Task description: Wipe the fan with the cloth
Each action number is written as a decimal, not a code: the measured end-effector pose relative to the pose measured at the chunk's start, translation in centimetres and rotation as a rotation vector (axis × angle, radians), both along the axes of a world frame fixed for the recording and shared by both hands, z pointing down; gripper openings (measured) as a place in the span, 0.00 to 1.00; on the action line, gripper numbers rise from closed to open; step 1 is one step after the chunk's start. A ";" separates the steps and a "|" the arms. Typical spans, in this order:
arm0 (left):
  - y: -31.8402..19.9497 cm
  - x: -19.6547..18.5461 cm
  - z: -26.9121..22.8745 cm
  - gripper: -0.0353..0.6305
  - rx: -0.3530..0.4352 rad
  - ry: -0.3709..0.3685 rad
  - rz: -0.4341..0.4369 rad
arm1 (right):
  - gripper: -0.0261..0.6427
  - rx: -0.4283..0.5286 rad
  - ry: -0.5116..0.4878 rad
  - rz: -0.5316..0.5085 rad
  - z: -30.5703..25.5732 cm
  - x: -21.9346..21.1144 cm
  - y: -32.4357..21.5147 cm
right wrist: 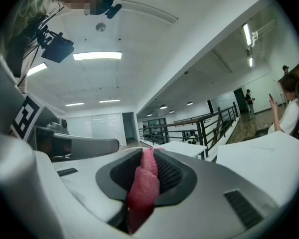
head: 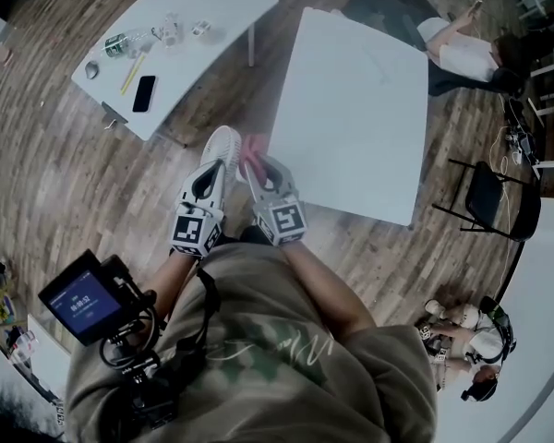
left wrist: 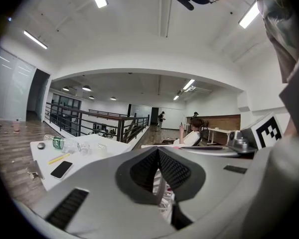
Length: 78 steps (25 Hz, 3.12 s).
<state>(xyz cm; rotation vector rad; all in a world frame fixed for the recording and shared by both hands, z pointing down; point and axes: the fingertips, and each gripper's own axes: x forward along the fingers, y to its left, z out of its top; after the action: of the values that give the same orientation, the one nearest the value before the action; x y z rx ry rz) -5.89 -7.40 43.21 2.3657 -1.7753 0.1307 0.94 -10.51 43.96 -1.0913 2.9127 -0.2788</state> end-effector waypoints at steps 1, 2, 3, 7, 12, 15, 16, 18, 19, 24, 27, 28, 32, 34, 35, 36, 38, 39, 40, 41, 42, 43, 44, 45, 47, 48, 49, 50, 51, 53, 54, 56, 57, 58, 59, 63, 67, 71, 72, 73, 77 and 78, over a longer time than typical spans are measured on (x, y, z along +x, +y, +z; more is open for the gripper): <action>-0.1 0.1 -0.1 0.08 0.002 0.000 0.003 | 0.17 0.010 0.001 -0.007 -0.2 -0.2 0.2; -0.1 0.1 -0.2 0.08 0.003 0.000 0.004 | 0.17 0.020 0.002 -0.018 -0.4 -0.5 0.4; -0.2 0.0 -0.1 0.08 0.003 0.001 0.003 | 0.17 0.026 0.001 -0.029 -0.6 -0.9 0.6; -0.1 -0.5 0.1 0.08 0.002 0.006 -0.006 | 0.17 0.007 -0.007 -0.038 -1.4 -2.0 0.6; -0.1 -0.5 0.4 0.08 -0.001 0.008 -0.001 | 0.17 0.032 -0.012 -0.038 -1.5 -2.9 0.1; -0.2 -0.5 0.3 0.08 -0.003 0.017 0.003 | 0.17 0.040 -0.005 -0.037 -1.5 -3.2 -0.2; -0.2 -0.5 0.3 0.08 -0.003 0.017 0.003 | 0.17 0.041 -0.002 -0.035 -1.5 -3.2 -0.3; -0.2 -0.5 0.3 0.08 -0.002 0.015 0.003 | 0.17 0.043 0.002 -0.025 -1.5 -3.2 -0.6; -0.2 -0.4 0.3 0.08 -0.001 0.014 0.003 | 0.17 0.040 0.002 -0.018 -1.5 -3.1 -0.8; -0.4 -0.4 0.2 0.08 0.000 0.020 -0.003 | 0.17 0.037 0.005 -0.012 -1.7 -3.2 -1.3; -0.3 -0.5 0.2 0.08 0.002 0.017 -0.004 | 0.17 0.017 0.001 -0.011 -1.9 -3.5 -1.2; -0.3 -0.5 0.2 0.08 0.003 0.016 -0.005 | 0.17 0.020 0.004 -0.011 -2.0 -3.5 -1.2; -0.2 -0.7 0.3 0.08 0.005 0.025 -0.016 | 0.17 0.029 0.019 -0.008 -1.8 -3.5 -1.7; -0.2 -0.8 0.3 0.08 0.008 0.024 -0.021 | 0.18 0.029 0.021 -0.004 -1.7 -3.5 -2.0; -0.2 -0.8 0.3 0.08 0.007 0.022 -0.023 | 0.18 0.030 0.023 -0.005 -1.7 -3.5 -2.0; -0.2 -0.9 0.3 0.08 0.007 0.022 -0.024 | 0.18 0.030 0.024 -0.007 -1.7 -3.6 -2.1; -0.2 -0.9 0.3 0.08 0.009 0.022 -0.026 | 0.18 0.031 0.026 -0.010 -1.7 -3.7 -2.2; -0.2 -0.9 0.2 0.08 0.010 0.023 -0.026 | 0.18 0.032 0.027 -0.010 -1.7 -3.7 -2.3; -0.2 -0.8 0.1 0.08 0.010 0.026 -0.024 | 0.18 0.032 0.028 -0.010 -1.7 -3.7 -2.3; -0.2 -0.8 0.1 0.08 0.008 0.028 -0.022 | 0.18 0.033 0.027 -0.009 -1.7 -3.7 -2.4; -0.2 -0.8 0.1 0.08 0.007 0.029 -0.019 | 0.18 0.032 0.027 -0.010 -1.7 -3.7 -2.4; -0.2 -0.8 0.1 0.08 0.006 0.030 -0.016 | 0.18 0.031 0.029 -0.010 -1.7 -3.7 -2.5; -0.2 -0.7 0.2 0.08 0.004 0.031 -0.014 | 0.18 0.029 0.033 -0.013 -1.6 -3.7 -2.6; -0.2 -0.7 0.2 0.08 0.002 0.032 -0.014 | 0.18 0.028 0.036 -0.016 -1.6 -3.7 -2.7; -0.3 -0.5 0.2 0.08 0.001 0.033 -0.011 | 0.18 0.029 0.039 -0.020 -1.6 -3.6 -2.9; -0.3 -0.4 0.2 0.08 0.002 0.032 -0.009 | 0.18 0.030 0.040 -0.018 -1.6 -3.6 -3.1; -0.3 -0.3 0.2 0.08 0.003 0.031 -0.007 | 0.18 0.029 0.040 -0.016 -1.6 -3.5 -3.3; -0.3 -0.2 0.2 0.08 0.004 0.029 -0.005 | 0.18 0.027 0.041 -0.015 -1.6 -3.5 -3.4; -0.3 -0.2 0.3 0.08 0.004 0.028 -0.004 | 0.18 0.026 0.042 -0.014 -1.5 -3.5 -3.5; -0.3 -0.2 0.4 0.08 0.003 0.031 -0.002 | 0.18 0.030 0.045 -0.015 -1.5 -3.5 -3.7; -0.3 -0.2 0.4 0.08 0.003 0.033 0.000 | 0.18 0.031 0.045 -0.016 -1.5 -3.6 -3.7; -0.3 -0.2 0.4 0.08 0.001 0.035 0.003 | 0.18 0.032 0.047 -0.018 -1.6 -3.6 -3.7; -0.3 -0.1 0.4 0.08 0.000 0.036 0.005 | 0.18 0.032 0.047 -0.017 -1.6 -3.6 -3.7; -0.3 0.0 0.4 0.08 0.001 0.037 0.007 | 0.18 0.032 0.047 -0.015 -1.6 -3.5 -3.7; -0.3 0.1 0.4 0.08 0.002 0.039 0.008 | 0.18 0.031 0.047 -0.012 -1.5 -3.5 -3.7; -0.3 -0.1 0.5 0.08 0.009 0.039 0.007 | 0.18 0.025 0.043 -0.003 -1.4 -3.7 -3.9; -0.2 0.0 0.6 0.08 0.003 0.032 0.008 | 0.18 0.014 0.041 0.017 -1.1 -3.6 -4.1; -0.3 -0.1 0.5 0.08 0.010 0.025 0.002 | 0.18 0.013 0.041 0.022 -1.0 -3.7 -4.4; -0.4 -0.1 0.5 0.08 0.011 0.021 0.001 | 0.18 0.013 0.044 0.022 -1.0 -3.8 -4.4; -0.4 -0.1 0.5 0.08 0.012 0.018 0.000 | 0.18 0.015 0.047 0.022 -1.0 -3.8 -4.5; -0.5 -0.4 0.4 0.08 0.028 0.018 -0.011 | 0.18 0.020 0.056 0.023 -0.8 -3.8 -4.7; -0.6 -0.5 0.3 0.08 0.034 0.019 -0.014 | 0.18 0.021 0.058 0.024 -0.8 -3.8 -4.8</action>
<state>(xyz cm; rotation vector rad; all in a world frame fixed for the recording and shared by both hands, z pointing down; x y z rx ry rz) -6.35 -7.97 43.56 2.3697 -1.7990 0.0771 -2.83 -15.28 43.14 -1.1494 2.9437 -0.2197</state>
